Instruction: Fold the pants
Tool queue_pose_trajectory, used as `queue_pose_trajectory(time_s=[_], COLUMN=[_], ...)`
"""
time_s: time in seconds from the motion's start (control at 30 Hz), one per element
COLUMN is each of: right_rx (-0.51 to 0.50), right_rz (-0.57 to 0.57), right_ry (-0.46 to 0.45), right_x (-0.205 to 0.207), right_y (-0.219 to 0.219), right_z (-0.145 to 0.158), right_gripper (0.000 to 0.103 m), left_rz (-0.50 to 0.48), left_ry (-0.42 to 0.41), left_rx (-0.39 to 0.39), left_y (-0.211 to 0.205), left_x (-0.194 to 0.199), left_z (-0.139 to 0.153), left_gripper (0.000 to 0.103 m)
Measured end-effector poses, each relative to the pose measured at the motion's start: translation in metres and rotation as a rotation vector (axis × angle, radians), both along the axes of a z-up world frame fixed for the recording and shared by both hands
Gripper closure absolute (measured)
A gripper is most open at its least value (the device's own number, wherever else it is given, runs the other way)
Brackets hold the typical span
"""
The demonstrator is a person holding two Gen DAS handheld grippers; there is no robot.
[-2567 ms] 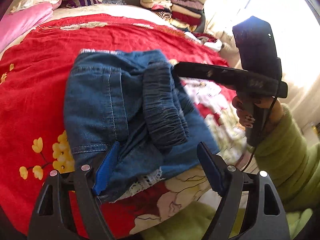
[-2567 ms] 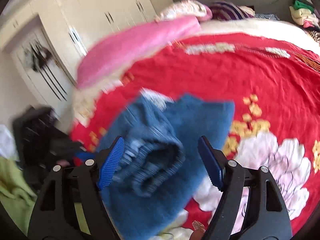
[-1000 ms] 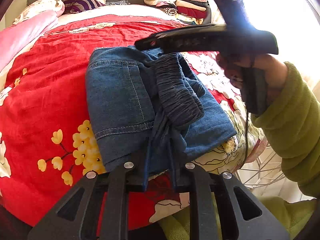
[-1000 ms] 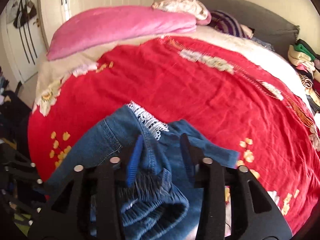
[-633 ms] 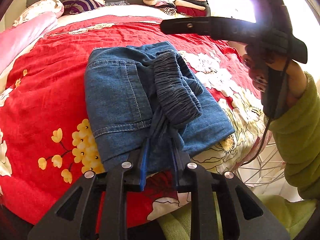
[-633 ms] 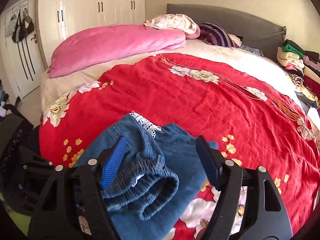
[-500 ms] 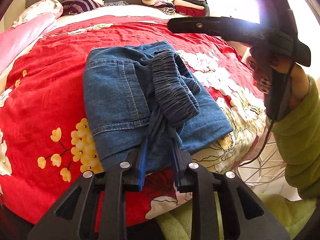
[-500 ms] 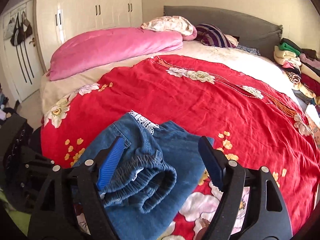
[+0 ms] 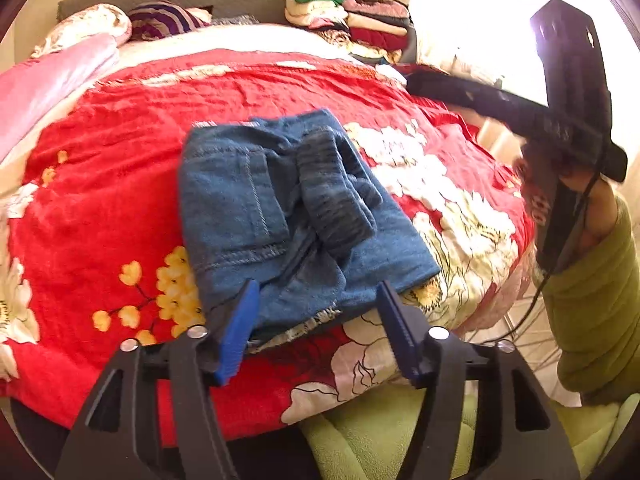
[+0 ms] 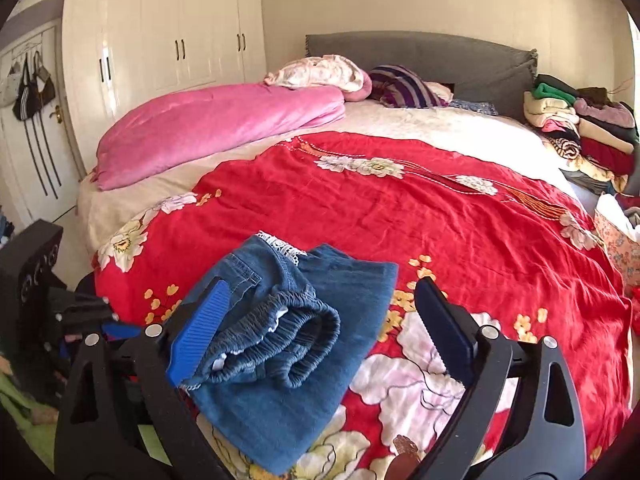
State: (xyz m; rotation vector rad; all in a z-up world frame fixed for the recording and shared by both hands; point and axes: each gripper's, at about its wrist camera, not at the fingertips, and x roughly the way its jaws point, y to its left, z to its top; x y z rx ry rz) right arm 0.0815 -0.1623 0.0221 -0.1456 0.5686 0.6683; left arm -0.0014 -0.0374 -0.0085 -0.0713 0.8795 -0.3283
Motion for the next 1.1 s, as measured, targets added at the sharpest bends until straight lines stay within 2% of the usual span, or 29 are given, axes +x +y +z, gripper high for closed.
queue_pose_trajectory(time_s=[0.07,0.1,0.13,0.2,0.5,0.57,0.73,0.87,1.03,1.07,1.1], right_rx=[0.003,0.002,0.0,0.004,0.016,0.014,0.012,0.013,0.05,0.056,0.058], right_rz=[-0.007,-0.01,-0.014,-0.021,-0.027,-0.026,-0.043,-0.069,-0.078,-0.082,-0.082], right_ry=[-0.006,-0.009,-0.014,-0.021,-0.042,-0.042,-0.026,0.031,0.198,0.233,0.26], right_x=[-0.004,-0.005,-0.007,-0.01,-0.019,-0.02,-0.021,-0.013,0.009,0.014,0.017], right_y=[-0.005,-0.006,-0.009,-0.012,-0.016,-0.016,-0.02,-0.024,-0.028,-0.027,-0.026], right_z=[0.001,0.002,0.002,0.004,0.012,0.012,0.007,-0.009,-0.042,-0.05,-0.056], right_gripper=[0.013,0.013,0.013,0.013,0.01,0.01,0.01,0.01,0.011,0.013,0.021], left_rz=[0.014,0.029,0.045,0.079,0.136,0.158,0.232,0.289,0.291,0.281,0.272], left_ry=[-0.02,-0.034,-0.045,-0.073,-0.113,-0.112,-0.113,-0.089,-0.031,-0.02,-0.008], left_rx=[0.009,0.015,0.022,0.039,0.074,0.08,0.051,0.036,-0.016,-0.023,-0.024], left_y=[0.002,0.005,0.007,0.011,0.021,0.026,0.052,0.07,0.078,0.077,0.074], left_x=[-0.002,-0.003,-0.004,-0.005,-0.006,-0.005,-0.003,0.01,0.037,0.043,0.048], left_z=[0.006,0.011,0.013,0.019,0.034,0.035,0.036,0.03,0.015,0.012,0.007], left_gripper=[0.041,0.038,0.024,0.017,0.014,0.006,0.005,0.005,0.005,0.005,0.005])
